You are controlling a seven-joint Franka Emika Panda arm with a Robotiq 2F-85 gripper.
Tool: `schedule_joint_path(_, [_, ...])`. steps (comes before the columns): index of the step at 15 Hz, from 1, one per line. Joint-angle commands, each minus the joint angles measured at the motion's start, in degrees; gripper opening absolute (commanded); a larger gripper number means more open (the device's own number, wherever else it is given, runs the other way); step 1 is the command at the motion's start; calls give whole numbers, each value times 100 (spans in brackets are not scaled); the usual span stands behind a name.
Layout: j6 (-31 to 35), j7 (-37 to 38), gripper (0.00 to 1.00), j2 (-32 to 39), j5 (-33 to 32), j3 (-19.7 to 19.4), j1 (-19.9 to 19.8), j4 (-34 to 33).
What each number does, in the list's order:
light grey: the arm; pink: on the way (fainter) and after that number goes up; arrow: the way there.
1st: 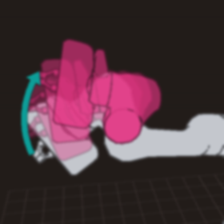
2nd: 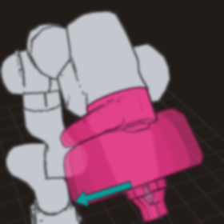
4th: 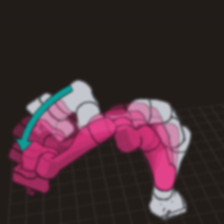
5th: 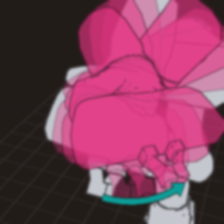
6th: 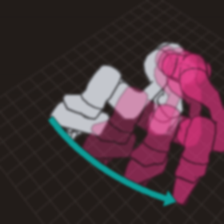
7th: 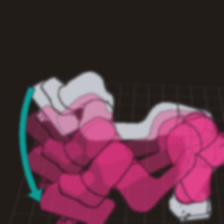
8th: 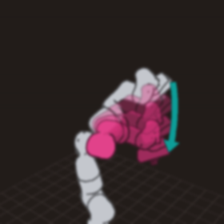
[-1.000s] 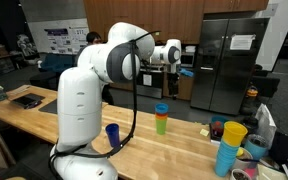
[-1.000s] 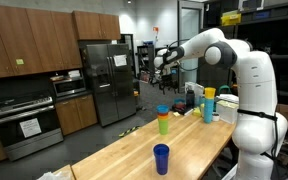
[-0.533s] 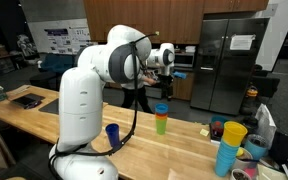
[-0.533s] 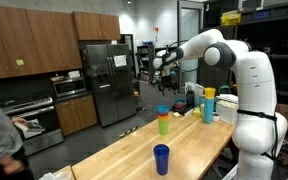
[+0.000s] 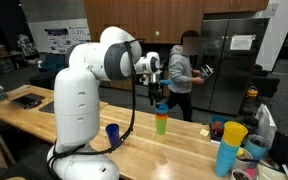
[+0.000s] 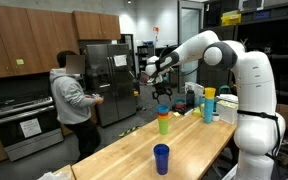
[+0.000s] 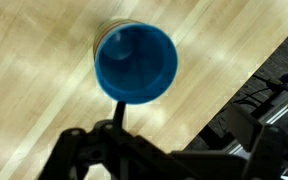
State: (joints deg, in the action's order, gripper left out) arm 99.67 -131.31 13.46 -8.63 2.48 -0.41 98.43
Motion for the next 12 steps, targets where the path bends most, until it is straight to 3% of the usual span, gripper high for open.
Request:
schedule_joint_path(1, [139, -168, 100, -438, -173, 110, 78, 764])
schedule_joint_path(12, [673, -511, 100, -1500, -754, 264, 346, 2751])
